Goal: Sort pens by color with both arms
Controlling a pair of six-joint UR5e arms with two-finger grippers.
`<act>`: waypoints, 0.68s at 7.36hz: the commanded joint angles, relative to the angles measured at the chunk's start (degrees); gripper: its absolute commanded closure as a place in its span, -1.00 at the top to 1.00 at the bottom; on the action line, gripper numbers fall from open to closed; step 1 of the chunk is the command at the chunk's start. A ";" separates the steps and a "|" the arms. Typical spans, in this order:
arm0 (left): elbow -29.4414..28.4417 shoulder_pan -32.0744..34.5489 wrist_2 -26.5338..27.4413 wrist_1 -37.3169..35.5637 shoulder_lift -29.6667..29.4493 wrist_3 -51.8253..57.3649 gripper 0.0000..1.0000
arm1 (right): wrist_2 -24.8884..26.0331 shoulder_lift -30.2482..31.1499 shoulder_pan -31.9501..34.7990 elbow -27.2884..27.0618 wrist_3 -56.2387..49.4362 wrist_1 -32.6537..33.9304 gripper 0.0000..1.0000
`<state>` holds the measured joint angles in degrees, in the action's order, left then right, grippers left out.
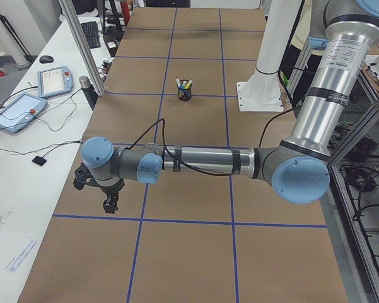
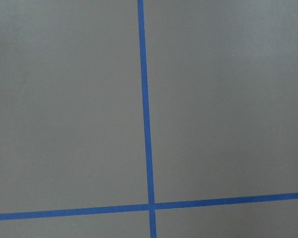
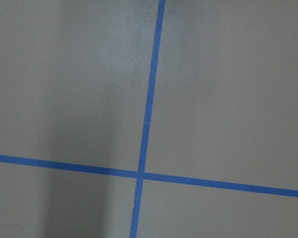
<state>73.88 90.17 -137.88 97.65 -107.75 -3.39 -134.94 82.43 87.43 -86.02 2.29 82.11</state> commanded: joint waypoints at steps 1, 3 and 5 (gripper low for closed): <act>0.21 -0.09 -0.03 -0.61 -0.18 -0.04 0.99 | -0.67 0.89 -2.25 -3.26 1.22 0.06 0.98; 0.39 0.00 -0.03 -1.14 -0.44 -0.04 0.99 | -3.21 0.90 -6.46 -6.60 7.77 0.06 0.98; 0.47 0.00 -0.03 -1.14 -0.44 -0.04 0.99 | -2.69 0.63 -11.74 -12.66 13.78 -0.11 0.98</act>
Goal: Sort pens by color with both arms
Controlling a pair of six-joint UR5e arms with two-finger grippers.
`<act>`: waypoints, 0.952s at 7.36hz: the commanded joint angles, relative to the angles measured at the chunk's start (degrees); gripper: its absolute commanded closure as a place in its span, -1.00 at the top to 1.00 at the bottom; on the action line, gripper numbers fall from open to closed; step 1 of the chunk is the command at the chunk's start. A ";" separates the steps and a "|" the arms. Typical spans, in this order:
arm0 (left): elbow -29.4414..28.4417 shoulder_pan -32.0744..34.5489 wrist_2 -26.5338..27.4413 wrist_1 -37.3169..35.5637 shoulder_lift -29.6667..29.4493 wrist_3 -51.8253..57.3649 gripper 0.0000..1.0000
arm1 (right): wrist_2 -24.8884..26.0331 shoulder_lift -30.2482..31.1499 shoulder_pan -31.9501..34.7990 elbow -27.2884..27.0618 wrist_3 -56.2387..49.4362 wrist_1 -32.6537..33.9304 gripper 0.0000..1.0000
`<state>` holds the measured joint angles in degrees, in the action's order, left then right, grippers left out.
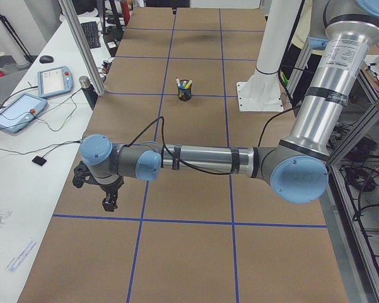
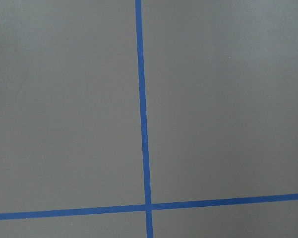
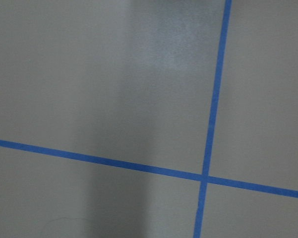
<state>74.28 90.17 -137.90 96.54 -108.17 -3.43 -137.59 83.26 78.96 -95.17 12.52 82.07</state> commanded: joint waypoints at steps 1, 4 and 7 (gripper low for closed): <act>0.08 0.01 0.00 -0.04 -0.11 0.00 0.99 | 0.04 -0.99 -6.07 -5.27 7.39 -0.24 0.98; 0.08 -0.08 -0.09 -0.04 -0.11 0.00 0.99 | 0.22 -6.87 -13.02 -8.18 17.42 -0.25 0.98; 0.60 -0.08 0.00 -0.04 -0.02 0.09 0.99 | 5.64 -15.38 -22.24 -8.28 27.61 -0.33 0.98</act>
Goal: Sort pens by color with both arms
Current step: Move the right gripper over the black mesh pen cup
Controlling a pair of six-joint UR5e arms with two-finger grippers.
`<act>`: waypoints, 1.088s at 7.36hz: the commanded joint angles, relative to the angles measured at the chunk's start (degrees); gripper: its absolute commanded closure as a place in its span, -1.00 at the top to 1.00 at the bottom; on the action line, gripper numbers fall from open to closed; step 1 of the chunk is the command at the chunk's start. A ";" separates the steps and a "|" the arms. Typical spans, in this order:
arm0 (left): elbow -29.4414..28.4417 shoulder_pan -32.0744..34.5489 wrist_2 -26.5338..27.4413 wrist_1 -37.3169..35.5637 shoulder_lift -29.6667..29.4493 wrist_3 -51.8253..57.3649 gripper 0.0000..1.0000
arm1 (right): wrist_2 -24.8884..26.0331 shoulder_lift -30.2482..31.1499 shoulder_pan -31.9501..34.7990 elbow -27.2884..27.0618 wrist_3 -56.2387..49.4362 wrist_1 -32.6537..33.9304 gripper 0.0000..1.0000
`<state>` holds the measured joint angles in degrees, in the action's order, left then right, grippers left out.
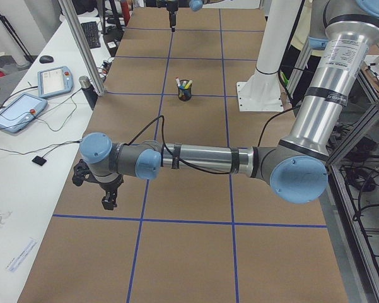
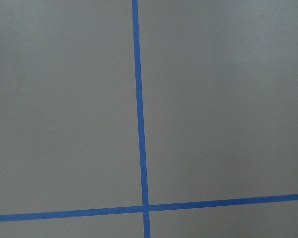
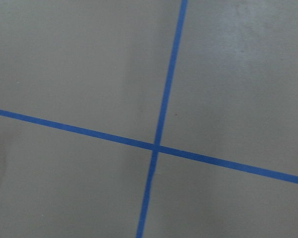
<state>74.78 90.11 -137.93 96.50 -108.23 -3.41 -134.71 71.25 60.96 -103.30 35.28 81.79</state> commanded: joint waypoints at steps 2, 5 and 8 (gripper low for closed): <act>0.19 0.06 0.03 0.00 0.04 0.42 0.99 | 7.43 -5.68 -8.65 -0.14 9.87 0.21 0.98; 0.54 0.07 0.03 0.00 0.13 0.42 0.99 | 12.62 -12.52 -13.40 -0.06 14.89 6.78 0.98; 1.06 0.07 0.03 0.00 0.48 0.42 0.99 | 19.12 -18.92 -19.55 0.47 22.09 11.25 0.98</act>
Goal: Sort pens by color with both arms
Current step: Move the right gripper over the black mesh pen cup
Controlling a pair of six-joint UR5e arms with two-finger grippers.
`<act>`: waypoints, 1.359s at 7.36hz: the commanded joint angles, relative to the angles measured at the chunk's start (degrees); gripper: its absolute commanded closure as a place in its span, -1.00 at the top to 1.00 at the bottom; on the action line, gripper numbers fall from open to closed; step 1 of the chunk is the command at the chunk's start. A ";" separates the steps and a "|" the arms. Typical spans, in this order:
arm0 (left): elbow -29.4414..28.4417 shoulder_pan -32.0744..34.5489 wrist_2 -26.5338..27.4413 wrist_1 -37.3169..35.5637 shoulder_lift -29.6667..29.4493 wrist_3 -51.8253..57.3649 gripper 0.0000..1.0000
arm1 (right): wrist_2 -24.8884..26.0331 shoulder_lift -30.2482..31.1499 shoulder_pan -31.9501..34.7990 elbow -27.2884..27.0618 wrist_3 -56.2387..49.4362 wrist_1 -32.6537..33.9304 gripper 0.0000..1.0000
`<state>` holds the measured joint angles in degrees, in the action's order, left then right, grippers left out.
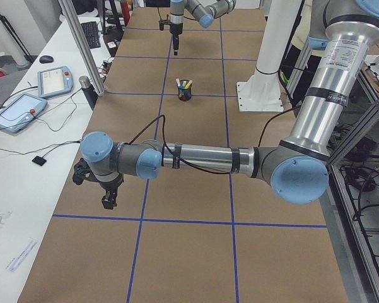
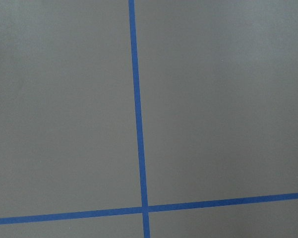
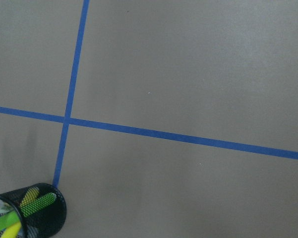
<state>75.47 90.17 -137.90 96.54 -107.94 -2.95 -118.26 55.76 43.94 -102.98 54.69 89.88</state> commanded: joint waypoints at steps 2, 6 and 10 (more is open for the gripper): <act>0.47 0.00 0.00 -0.04 0.36 -0.04 0.99 | 6.09 -9.06 -6.39 1.02 5.93 8.28 0.98; 0.73 0.00 0.00 -0.04 0.54 -0.04 0.99 | 11.29 -20.31 -10.62 13.39 9.29 8.29 0.98; 0.82 0.00 0.00 -0.04 0.54 0.05 0.99 | 14.72 -25.26 -13.69 20.18 10.78 8.20 0.70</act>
<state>76.23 90.18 -137.90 96.50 -107.40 -2.93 -104.69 31.06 31.49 -83.82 65.41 98.12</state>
